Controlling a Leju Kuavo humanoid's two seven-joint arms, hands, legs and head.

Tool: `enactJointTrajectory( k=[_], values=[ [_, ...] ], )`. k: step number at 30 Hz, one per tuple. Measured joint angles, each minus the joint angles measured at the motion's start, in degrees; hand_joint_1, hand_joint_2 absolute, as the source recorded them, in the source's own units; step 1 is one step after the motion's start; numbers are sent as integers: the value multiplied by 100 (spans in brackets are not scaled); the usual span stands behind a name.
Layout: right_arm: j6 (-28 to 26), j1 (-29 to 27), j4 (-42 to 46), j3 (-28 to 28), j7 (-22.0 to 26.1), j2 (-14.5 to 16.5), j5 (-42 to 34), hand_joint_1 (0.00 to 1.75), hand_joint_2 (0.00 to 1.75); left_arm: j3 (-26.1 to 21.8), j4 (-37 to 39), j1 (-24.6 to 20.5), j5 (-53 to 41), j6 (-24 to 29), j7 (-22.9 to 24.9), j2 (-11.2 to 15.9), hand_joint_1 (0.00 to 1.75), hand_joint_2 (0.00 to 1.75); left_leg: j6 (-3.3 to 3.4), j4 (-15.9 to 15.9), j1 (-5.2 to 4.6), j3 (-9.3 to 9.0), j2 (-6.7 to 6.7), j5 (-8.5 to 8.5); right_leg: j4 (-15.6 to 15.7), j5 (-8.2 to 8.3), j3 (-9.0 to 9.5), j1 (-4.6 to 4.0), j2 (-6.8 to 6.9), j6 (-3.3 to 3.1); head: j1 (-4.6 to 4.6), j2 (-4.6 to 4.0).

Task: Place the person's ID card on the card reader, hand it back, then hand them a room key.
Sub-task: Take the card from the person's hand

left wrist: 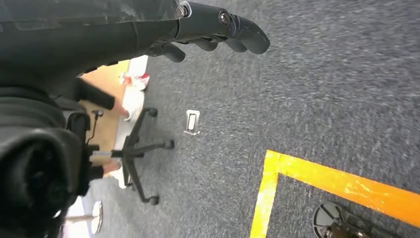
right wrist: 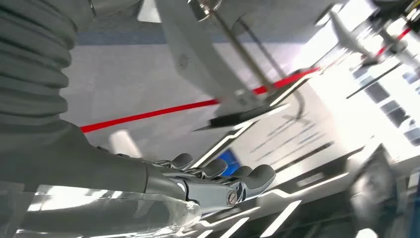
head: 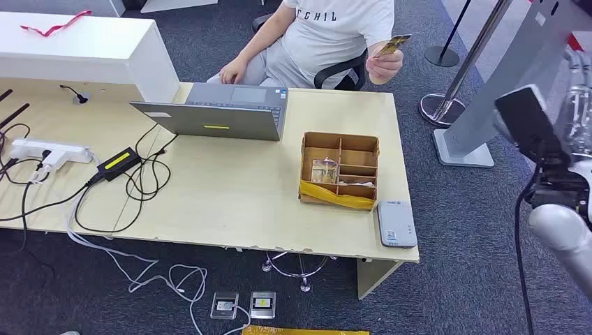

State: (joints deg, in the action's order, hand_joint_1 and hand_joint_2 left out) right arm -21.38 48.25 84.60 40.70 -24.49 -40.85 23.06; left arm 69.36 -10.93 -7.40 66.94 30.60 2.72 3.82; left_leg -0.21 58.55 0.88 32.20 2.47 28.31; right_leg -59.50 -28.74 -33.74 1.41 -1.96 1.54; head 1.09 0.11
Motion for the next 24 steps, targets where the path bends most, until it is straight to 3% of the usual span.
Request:
enactJointTrajectory(
  k=[6, 10, 17, 24],
  values=[
    [804, 291, 28, 704, -51, 472, 444, 0, 175, 133, -3, -5, -148, -97, -43, 4, 0, 0, 0, 0, 0, 8, 6, -4, 0, 0, -5, 0, 8, 0, 0, 0],
    [1044, 381, -54, 1176, -44, 805, 730, 0, 175, 225, -13, -10, -174, -115, -13, 13, 0, 0, 0, 0, 0, 13, 10, -4, 0, -1, -7, 1, 11, -1, 1, 0],
    [1050, 408, -597, 1647, 120, 1323, 1014, 0, 175, 319, -15, -7, -143, -57, 101, 18, 0, 0, 0, 0, 0, 13, 10, -4, 1, -1, -8, 1, 11, -1, 1, 0],
    [850, 408, -1206, 1727, 258, 1688, 1142, 0, 175, 320, -15, 0, -114, -2, 158, 27, 0, 0, 0, 0, 0, 11, 8, -4, 1, 0, -9, 0, 10, -1, 1, 0]
  ],
)
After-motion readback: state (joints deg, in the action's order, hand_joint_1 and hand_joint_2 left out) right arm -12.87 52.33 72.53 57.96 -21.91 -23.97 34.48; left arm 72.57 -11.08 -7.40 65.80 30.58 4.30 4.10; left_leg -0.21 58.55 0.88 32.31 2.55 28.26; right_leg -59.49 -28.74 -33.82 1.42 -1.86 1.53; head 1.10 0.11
